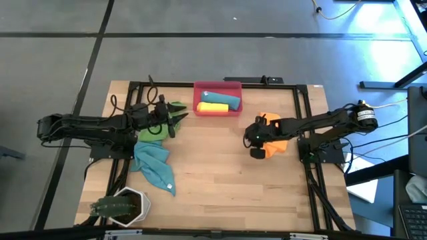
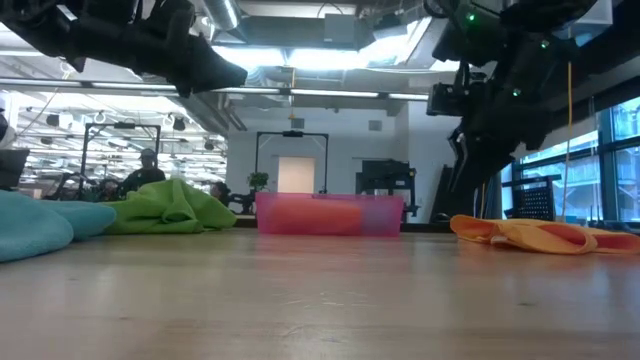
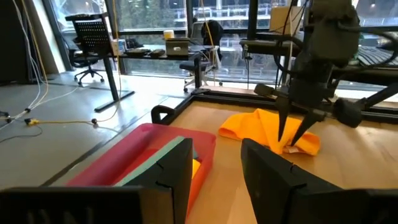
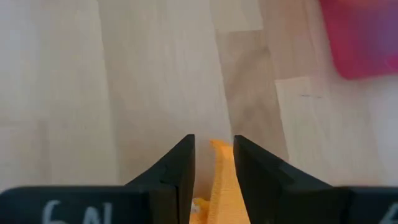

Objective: Roll microfiber towels into tight, uniform cylinder then place into a basket
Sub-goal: Roll the orange microfiber cloth

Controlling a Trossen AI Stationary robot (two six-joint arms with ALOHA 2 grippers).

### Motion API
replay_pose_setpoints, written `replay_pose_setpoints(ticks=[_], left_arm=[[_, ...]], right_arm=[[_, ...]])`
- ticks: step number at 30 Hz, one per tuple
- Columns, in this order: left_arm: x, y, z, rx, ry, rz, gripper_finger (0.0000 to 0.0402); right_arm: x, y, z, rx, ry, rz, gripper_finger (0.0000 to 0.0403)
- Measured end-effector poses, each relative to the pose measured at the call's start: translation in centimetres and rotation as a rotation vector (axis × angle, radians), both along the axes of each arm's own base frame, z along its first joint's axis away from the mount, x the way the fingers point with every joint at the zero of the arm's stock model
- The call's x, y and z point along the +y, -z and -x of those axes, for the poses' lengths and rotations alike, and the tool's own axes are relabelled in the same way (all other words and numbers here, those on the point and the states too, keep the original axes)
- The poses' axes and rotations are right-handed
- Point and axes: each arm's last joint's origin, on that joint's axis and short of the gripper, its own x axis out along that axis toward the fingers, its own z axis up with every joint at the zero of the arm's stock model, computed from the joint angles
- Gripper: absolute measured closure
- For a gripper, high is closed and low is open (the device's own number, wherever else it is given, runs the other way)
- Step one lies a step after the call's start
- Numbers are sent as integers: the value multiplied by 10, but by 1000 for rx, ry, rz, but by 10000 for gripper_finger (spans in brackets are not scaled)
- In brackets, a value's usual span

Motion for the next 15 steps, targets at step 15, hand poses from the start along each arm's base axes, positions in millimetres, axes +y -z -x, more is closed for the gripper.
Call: replay_pose_setpoints(ticks=[15], left_arm=[[-10,-9,-3,-86,55,-20,276]], right_arm=[[-3,37,-6,150,-6,111,291]])
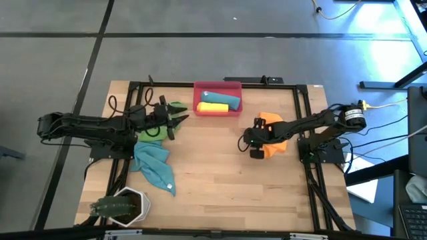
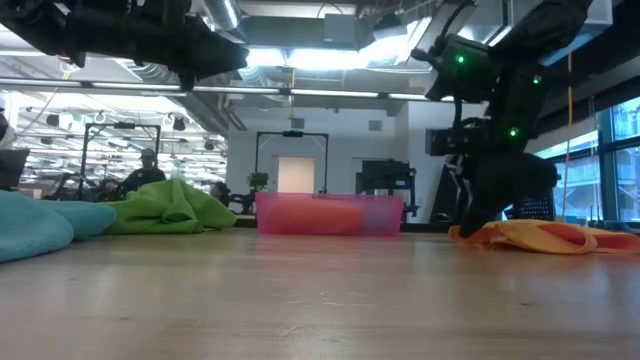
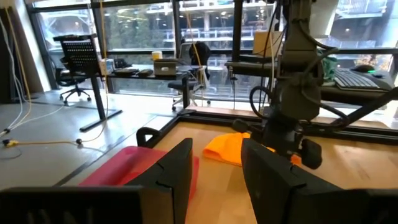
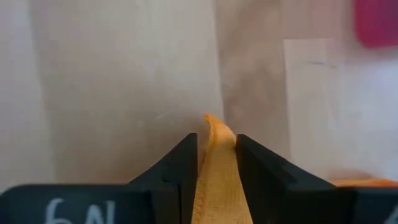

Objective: Roll microfiber towels into tight, uniform cylinder then place into a basket
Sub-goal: Roll the orange microfiber cloth

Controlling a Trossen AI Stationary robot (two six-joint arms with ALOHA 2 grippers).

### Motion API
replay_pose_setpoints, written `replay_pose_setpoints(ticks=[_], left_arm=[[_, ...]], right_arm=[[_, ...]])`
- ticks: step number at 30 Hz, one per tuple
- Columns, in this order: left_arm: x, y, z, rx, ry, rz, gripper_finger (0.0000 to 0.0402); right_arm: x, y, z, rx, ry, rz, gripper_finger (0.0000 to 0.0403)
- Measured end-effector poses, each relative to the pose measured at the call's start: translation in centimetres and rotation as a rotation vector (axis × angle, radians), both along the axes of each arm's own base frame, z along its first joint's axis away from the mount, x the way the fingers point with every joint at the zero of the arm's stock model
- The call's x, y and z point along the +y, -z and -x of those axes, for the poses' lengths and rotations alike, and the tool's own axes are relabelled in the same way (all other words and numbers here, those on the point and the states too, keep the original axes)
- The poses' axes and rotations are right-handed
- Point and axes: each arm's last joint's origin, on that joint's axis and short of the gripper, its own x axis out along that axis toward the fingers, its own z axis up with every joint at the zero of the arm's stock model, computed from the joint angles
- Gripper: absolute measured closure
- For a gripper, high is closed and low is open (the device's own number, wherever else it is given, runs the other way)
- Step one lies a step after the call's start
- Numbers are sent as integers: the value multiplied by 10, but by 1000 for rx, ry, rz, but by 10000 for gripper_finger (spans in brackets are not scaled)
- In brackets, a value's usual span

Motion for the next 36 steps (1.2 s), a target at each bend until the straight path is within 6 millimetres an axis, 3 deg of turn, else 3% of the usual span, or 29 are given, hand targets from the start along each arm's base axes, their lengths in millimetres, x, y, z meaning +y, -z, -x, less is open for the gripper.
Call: replay_pose_setpoints(ticks=[4,10,17,24,30,36], left_arm=[[0,0,0,1,-3,-3,276],[0,5,-6,33,32,-46,276],[1,6,-38,83,153,-37,276],[-3,9,-83,155,261,-10,276],[-8,16,-117,210,318,34,276],[-9,18,-134,216,314,87,276]], right_arm=[[-2,-4,-1,21,29,71,312],[-3,-30,-20,-75,90,93,392],[1,-66,-54,-345,50,81,397],[20,-92,-72,-542,-9,71,399],[28,-99,-75,-585,-7,98,399],[33,-99,-74,-586,-2,123,399]])
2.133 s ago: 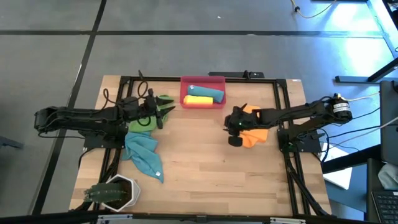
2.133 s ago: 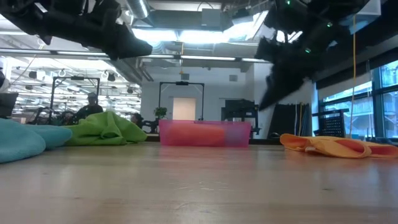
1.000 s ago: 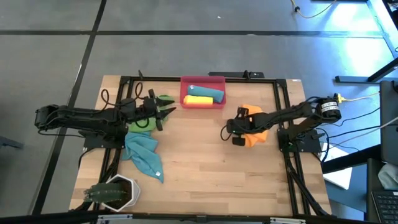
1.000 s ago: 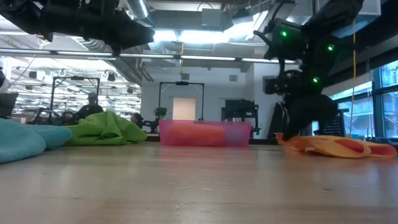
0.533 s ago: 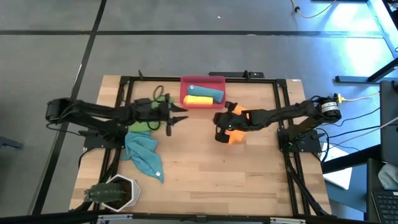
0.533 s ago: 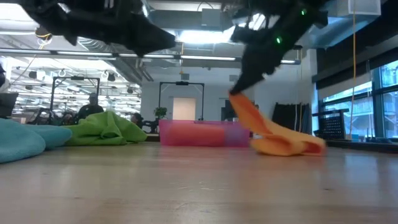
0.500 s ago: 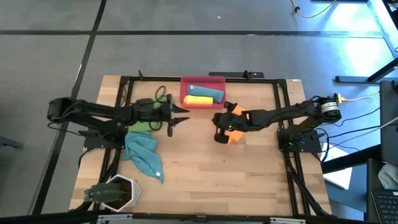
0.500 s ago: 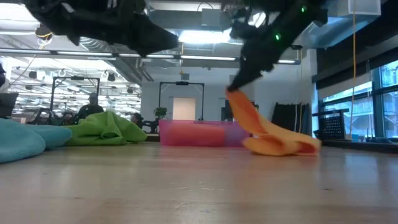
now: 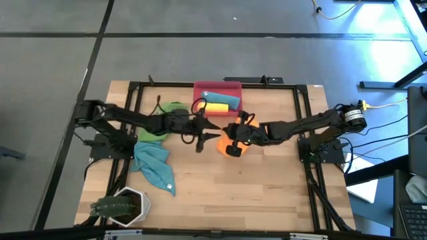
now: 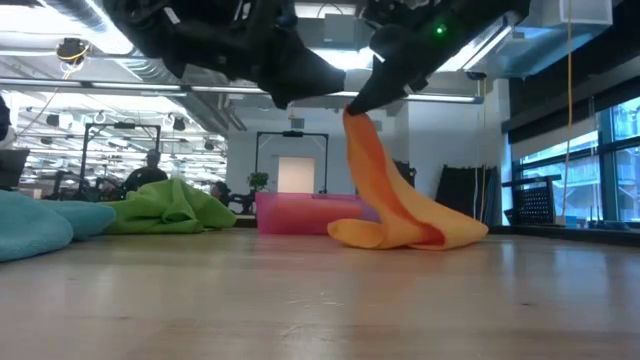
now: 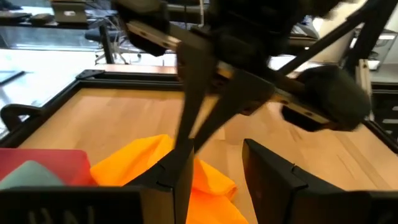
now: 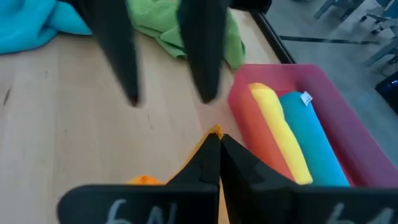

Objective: Roll microfiber towels into tight, uniform cylinder then place into a basket
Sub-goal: Roll the orange microfiber cloth

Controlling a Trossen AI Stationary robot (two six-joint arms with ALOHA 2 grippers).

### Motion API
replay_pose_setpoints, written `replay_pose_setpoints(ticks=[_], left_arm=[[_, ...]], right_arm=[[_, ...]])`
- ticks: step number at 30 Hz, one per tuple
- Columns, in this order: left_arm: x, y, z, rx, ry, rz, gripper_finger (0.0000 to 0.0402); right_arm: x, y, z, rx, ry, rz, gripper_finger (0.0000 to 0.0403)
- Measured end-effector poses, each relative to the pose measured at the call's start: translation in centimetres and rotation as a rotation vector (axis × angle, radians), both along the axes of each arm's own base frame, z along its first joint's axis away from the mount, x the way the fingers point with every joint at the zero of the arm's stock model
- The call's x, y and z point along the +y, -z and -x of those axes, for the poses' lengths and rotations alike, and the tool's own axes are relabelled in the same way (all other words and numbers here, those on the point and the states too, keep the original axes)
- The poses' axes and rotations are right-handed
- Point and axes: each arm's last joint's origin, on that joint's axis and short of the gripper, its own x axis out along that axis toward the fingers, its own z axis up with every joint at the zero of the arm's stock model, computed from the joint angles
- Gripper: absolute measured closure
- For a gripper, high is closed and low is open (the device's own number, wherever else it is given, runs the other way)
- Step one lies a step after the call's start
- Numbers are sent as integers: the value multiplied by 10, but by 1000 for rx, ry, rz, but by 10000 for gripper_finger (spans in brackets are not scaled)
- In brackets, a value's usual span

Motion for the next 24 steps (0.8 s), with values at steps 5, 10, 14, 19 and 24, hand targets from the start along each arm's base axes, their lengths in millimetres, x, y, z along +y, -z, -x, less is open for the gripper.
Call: replay_pose_setpoints(ticks=[5,10,14,19,24], left_arm=[[2,3,-2,18,-58,-11,276],[4,5,-1,48,-117,-41,276],[4,9,-2,63,-126,-59,276],[9,25,-7,121,-107,-68,276],[14,32,-10,119,-97,-32,276]], right_arm=[[0,0,0,-1,0,0,399],[0,0,0,-2,0,1,399],[0,-1,-1,-15,-2,1,399],[5,-8,-3,-69,-32,25,399],[13,-14,0,-87,-4,94,399]])
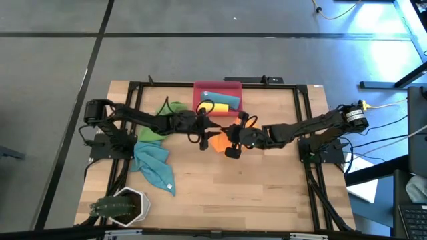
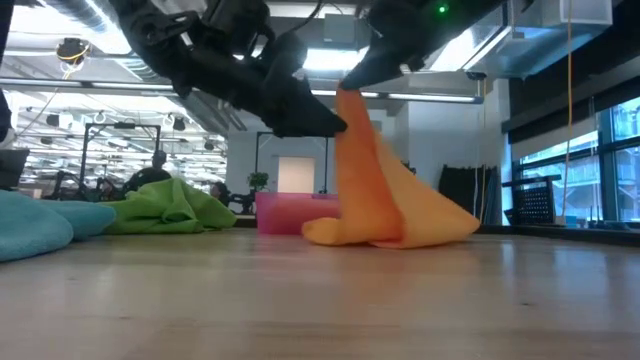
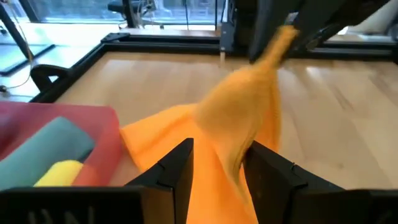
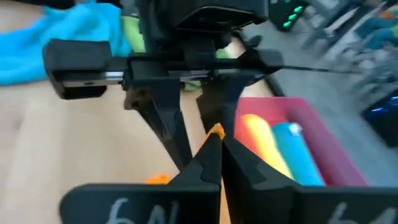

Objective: Roll microfiber towels into tight, uniform cylinder then place into a basket
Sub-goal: Roll the orange microfiber cloth

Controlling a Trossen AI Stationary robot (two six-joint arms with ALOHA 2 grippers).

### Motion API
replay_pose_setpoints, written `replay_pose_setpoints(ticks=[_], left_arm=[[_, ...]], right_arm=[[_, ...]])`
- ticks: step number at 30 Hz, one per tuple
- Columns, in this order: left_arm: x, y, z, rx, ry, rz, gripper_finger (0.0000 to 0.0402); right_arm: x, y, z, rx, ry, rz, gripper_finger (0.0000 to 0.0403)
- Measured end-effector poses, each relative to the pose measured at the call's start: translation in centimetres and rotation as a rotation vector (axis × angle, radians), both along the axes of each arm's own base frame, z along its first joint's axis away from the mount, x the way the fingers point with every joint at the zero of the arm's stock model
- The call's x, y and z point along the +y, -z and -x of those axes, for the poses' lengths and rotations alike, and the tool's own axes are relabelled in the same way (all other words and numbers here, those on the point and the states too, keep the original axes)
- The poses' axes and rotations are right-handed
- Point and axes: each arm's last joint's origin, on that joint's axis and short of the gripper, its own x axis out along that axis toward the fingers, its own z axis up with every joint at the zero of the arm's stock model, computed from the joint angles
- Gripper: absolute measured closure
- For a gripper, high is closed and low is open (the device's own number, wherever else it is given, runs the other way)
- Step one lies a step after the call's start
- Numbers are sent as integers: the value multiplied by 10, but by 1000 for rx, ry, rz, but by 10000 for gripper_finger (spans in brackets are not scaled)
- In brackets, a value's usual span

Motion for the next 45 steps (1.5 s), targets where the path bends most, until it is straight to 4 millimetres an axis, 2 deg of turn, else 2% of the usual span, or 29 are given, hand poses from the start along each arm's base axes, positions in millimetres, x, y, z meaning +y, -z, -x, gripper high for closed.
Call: replay_pose_setpoints(ticks=[8,15,21,25,29,32,41,43,45], left_arm=[[-3,2,1,24,120,41,276],[-5,13,5,145,173,1,276],[-6,22,10,269,155,-138,275],[-12,23,10,289,199,-205,275],[-13,23,10,311,124,-277,275],[-11,23,11,328,56,-318,275],[-7,23,11,330,43,-338,280],[-8,24,12,377,14,-417,295],[-11,23,20,496,-104,-542,324]], right_arm=[[7,-5,6,8,84,131,399],[5,-35,23,-83,111,132,399],[0,-60,41,-136,155,190,399],[-3,-77,55,-190,170,194,399],[-5,-88,64,-230,174,182,399],[-4,-90,67,-240,169,178,399],[-3,-89,67,-233,158,176,399],[-3,-89,67,-231,157,179,399],[-3,-89,68,-223,155,182,399]])
